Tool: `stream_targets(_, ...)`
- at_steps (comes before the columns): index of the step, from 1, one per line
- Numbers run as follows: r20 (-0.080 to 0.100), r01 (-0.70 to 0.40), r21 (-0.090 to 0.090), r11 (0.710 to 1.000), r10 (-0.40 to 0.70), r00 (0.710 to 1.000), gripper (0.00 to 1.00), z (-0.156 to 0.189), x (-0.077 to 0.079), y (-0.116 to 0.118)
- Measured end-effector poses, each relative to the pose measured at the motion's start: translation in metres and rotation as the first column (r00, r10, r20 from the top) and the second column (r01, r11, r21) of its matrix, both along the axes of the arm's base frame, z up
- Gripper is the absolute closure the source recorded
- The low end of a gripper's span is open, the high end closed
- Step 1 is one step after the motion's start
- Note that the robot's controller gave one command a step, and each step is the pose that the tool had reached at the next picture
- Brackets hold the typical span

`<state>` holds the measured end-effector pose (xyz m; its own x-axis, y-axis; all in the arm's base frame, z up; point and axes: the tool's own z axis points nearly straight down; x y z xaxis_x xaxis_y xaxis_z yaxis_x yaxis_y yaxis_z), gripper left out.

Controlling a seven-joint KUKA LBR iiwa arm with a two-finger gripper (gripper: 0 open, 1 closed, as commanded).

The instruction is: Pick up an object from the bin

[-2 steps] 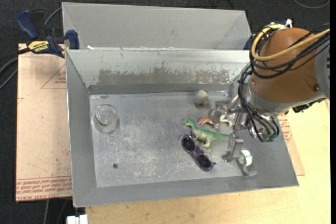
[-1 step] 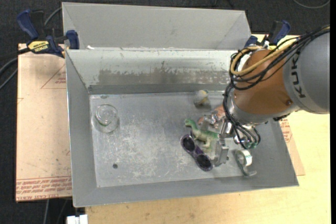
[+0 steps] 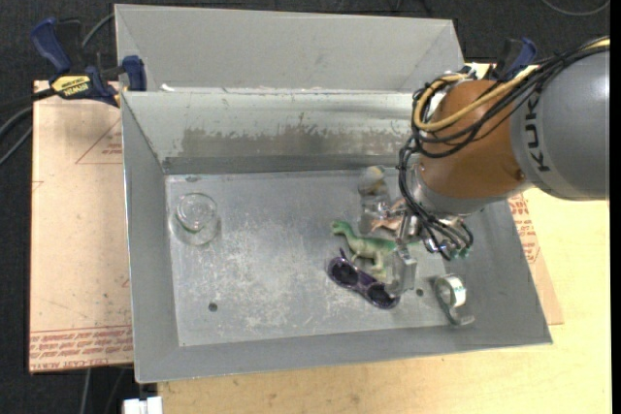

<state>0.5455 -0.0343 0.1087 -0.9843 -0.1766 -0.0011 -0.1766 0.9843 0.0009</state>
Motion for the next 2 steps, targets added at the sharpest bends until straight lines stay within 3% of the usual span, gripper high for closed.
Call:
stream_targets(1, 0.005, -0.229, -0.001, 0.973, 0.229, 0.973, 0.0, -0.027, 0.009, 0.006)
stream_targets(2, 0.004, -0.277, 0.0, 0.961, 0.277, 0.961, 1.0, -0.036, 0.025, 0.01)
